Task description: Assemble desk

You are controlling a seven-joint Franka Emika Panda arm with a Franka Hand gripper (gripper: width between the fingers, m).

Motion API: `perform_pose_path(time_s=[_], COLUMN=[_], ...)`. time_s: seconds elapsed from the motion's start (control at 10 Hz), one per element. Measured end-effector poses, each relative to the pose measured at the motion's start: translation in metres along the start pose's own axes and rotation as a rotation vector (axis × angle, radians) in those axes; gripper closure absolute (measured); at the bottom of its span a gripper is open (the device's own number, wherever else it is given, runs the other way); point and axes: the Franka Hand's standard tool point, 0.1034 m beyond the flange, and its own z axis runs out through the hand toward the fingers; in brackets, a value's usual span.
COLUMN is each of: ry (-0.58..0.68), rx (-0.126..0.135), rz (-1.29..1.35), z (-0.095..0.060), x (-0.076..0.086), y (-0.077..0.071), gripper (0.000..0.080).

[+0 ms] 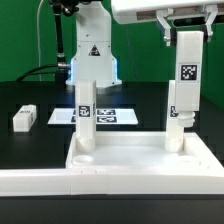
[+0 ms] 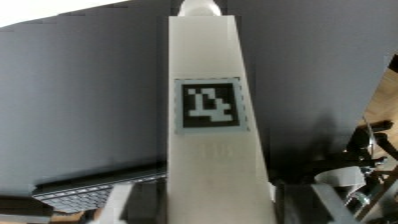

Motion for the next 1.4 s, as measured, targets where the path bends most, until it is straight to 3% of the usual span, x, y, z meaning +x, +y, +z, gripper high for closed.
perform_pose_path(time_s=[0.1, 0.3, 0.5, 0.6, 1.4], ry=[-0.002, -0.033, -0.047, -0.050, -0.013], rx=[-0.002, -0.032, -0.040, -0.037, -0.026], rz=[-0.001, -0.019, -0.030, -0.031, -0.035], z=[0.001, 0.023, 0.038, 0.039, 0.041], x=[-0.001, -0.024, -0.051, -0.055, -0.054], y=[0.001, 0.006, -0.005, -0.009, -0.016], gripper=[0.0512, 0.0512, 0.0512, 0.0512, 0.0512])
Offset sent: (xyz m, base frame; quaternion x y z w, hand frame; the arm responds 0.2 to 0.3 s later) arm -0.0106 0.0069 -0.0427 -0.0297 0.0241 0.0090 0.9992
